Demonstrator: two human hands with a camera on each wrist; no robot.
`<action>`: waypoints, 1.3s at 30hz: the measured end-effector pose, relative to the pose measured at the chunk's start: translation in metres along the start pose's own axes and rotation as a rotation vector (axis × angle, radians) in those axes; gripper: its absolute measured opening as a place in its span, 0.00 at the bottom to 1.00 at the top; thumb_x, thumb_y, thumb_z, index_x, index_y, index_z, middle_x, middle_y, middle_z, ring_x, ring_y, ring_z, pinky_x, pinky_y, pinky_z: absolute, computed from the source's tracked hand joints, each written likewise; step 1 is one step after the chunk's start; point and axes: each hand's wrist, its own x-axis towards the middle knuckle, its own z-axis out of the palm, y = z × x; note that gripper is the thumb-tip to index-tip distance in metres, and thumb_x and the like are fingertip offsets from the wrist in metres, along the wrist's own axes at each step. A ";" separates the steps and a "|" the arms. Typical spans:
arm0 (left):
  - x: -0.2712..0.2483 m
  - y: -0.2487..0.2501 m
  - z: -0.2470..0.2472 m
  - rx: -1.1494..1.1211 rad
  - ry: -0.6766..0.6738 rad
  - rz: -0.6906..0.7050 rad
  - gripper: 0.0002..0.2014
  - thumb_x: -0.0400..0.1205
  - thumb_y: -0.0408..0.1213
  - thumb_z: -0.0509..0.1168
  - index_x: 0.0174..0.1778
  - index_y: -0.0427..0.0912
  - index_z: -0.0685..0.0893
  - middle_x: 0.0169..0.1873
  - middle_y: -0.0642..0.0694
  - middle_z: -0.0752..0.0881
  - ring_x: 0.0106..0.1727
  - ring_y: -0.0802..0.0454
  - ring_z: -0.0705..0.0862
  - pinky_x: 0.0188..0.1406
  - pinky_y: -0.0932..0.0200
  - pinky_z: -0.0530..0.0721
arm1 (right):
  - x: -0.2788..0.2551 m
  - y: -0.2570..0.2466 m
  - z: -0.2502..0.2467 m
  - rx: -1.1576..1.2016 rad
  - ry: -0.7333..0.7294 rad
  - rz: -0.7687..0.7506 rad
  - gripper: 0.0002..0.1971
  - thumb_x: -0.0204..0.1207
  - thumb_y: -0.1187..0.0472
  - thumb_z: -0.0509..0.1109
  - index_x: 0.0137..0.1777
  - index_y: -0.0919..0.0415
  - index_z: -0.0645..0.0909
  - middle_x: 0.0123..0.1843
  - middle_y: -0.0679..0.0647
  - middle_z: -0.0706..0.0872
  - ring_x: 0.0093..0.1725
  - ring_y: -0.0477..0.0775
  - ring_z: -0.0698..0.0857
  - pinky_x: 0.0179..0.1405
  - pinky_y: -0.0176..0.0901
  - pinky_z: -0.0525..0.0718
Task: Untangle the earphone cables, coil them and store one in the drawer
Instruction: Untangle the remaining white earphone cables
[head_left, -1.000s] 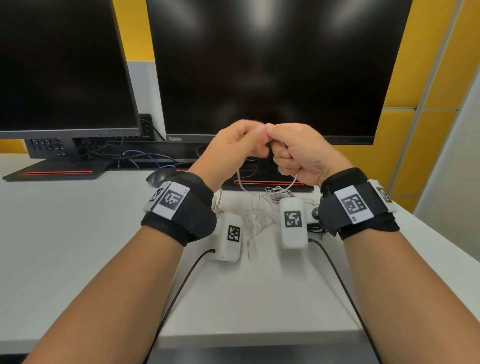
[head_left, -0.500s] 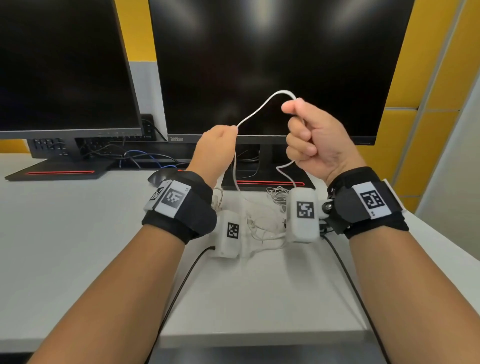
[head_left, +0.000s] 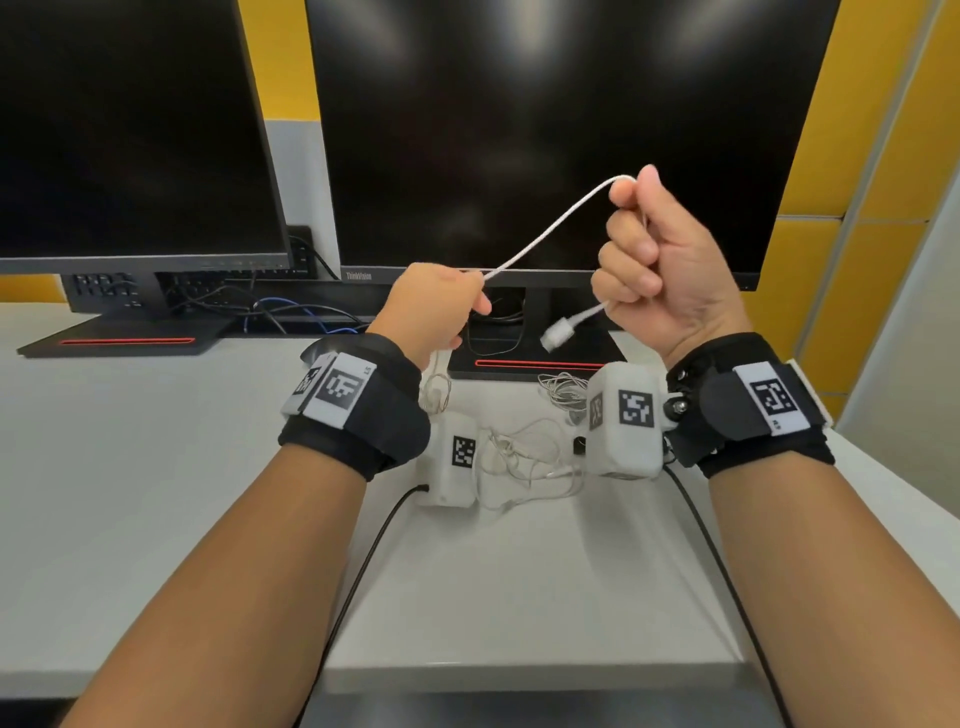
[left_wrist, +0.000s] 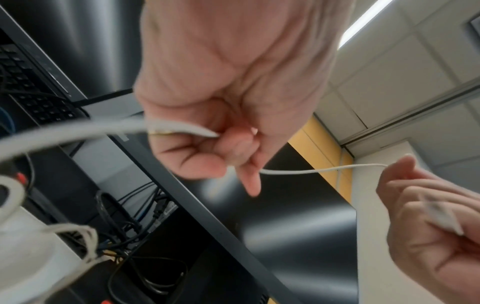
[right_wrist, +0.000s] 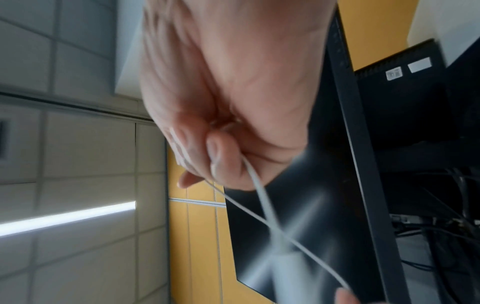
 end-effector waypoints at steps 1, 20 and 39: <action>-0.001 -0.001 0.000 0.044 -0.057 -0.049 0.12 0.85 0.40 0.60 0.42 0.40 0.86 0.36 0.49 0.82 0.35 0.55 0.79 0.32 0.65 0.80 | 0.000 0.000 0.000 -0.011 0.015 -0.007 0.17 0.90 0.52 0.52 0.49 0.58 0.80 0.19 0.45 0.69 0.14 0.41 0.66 0.15 0.31 0.64; -0.006 0.005 0.000 -0.237 0.040 0.295 0.09 0.87 0.40 0.59 0.46 0.45 0.83 0.23 0.56 0.72 0.23 0.62 0.69 0.24 0.65 0.71 | -0.002 0.006 0.006 -0.226 -0.093 0.125 0.17 0.89 0.52 0.54 0.43 0.58 0.78 0.18 0.45 0.69 0.14 0.40 0.65 0.19 0.34 0.64; -0.014 0.006 0.000 -0.120 -0.041 0.373 0.11 0.85 0.43 0.65 0.42 0.42 0.88 0.20 0.62 0.78 0.22 0.69 0.76 0.24 0.78 0.71 | 0.001 0.017 0.011 -0.424 -0.170 0.251 0.21 0.90 0.53 0.50 0.44 0.61 0.79 0.20 0.46 0.65 0.19 0.45 0.62 0.29 0.37 0.72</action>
